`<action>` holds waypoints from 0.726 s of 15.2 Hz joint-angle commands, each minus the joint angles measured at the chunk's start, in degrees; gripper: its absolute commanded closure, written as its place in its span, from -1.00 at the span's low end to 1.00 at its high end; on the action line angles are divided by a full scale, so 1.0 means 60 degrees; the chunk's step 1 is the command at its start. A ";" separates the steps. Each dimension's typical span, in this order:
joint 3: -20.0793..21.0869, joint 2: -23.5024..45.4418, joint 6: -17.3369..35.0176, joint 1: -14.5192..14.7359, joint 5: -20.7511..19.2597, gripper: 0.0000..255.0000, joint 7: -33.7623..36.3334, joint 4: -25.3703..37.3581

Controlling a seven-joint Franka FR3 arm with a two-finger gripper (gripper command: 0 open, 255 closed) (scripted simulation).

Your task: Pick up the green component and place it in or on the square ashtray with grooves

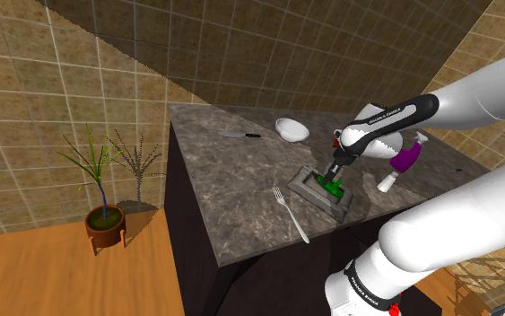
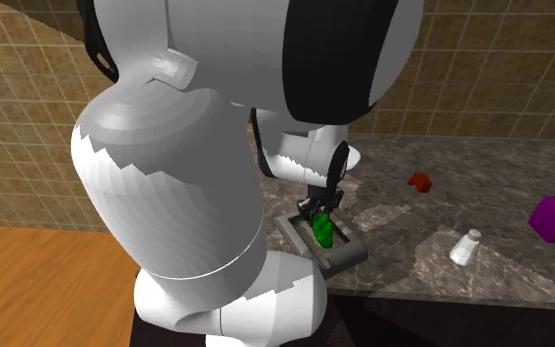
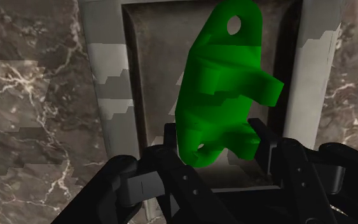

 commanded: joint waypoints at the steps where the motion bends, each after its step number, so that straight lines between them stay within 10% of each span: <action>1: 0.0000 0.0000 0.0001 0.0000 0.0000 -1.00 0.0000 0.0000; 11: 0.0336 -0.1448 -0.1702 -0.0276 -0.0372 -1.00 0.0305 0.0280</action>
